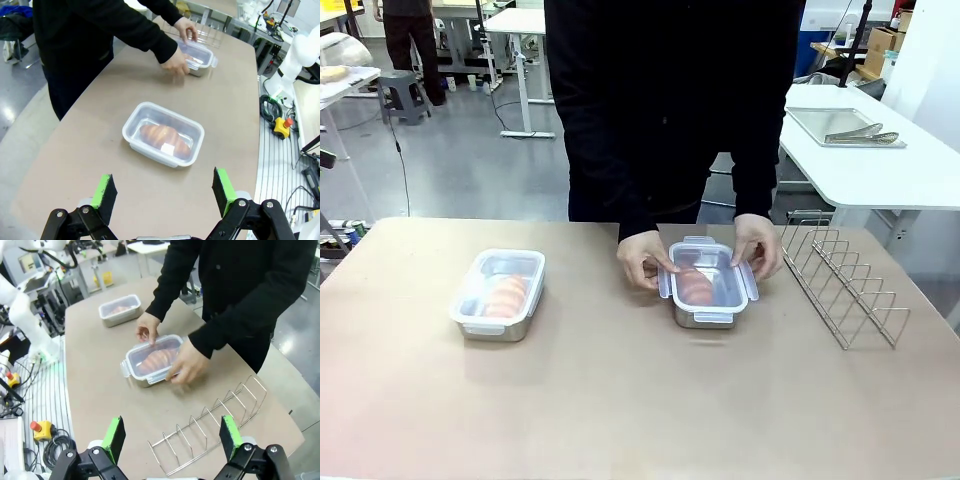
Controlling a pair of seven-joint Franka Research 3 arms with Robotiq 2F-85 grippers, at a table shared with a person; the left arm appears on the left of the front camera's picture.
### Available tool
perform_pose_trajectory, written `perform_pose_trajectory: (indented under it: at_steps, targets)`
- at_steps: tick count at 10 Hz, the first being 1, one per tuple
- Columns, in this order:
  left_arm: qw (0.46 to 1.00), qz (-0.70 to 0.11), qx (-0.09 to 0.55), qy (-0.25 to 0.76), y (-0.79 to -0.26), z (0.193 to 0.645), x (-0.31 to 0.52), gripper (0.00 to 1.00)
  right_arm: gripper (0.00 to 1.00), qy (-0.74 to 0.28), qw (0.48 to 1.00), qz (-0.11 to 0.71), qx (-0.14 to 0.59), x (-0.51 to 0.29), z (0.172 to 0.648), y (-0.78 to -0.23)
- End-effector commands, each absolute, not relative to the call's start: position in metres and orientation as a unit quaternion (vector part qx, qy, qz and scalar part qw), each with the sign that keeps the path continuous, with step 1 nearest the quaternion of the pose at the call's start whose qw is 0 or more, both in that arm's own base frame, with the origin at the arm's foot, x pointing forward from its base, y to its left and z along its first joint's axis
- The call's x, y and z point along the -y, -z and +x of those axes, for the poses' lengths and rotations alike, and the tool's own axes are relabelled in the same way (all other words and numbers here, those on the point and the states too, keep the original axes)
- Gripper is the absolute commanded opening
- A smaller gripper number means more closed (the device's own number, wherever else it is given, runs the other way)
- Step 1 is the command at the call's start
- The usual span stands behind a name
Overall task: Place the bread in airtight containers.
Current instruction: Release when the human grabs the Airtight Container lid.
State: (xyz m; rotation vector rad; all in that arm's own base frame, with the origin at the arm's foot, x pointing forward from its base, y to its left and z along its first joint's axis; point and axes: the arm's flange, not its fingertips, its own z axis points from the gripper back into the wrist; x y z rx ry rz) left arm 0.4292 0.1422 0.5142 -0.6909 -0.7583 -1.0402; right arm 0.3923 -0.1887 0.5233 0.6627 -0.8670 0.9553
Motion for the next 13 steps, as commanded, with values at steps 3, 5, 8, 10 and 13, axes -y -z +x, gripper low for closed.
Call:
perform_pose_trajectory:
  at_steps: [3,5,8,10,13]
  targets:
    - [0.735,-0.32,0.359,0.478,-0.5159,0.4299,-0.1399,1.0,1.0,-0.436,0.747,0.308,0.396,0.1892,0.3933,-0.5275]
    - [0.735,-0.32,0.359,0.478,-0.5159,0.4299,-0.1399,1.0,1.0,-0.436,0.747,0.308,0.396,0.1892,0.3933,-0.5275]
    - [0.735,-0.32,0.359,0.478,-0.5159,0.4299,-0.1399,1.0,1.0,-0.436,0.747,0.308,0.396,0.1892,0.3933,-0.5275]
    - [0.735,-0.32,0.359,0.478,-0.5159,0.4299,-0.1399,1.0,1.0,-0.436,0.747,0.308,0.396,0.1892,0.3933,-0.5275]
    - [0.735,-0.32,0.359,0.478,-0.5159,0.4299,-0.1399,1.0,1.0,-0.436,0.747,0.308,0.396,0.1892,0.3933,-0.5275]
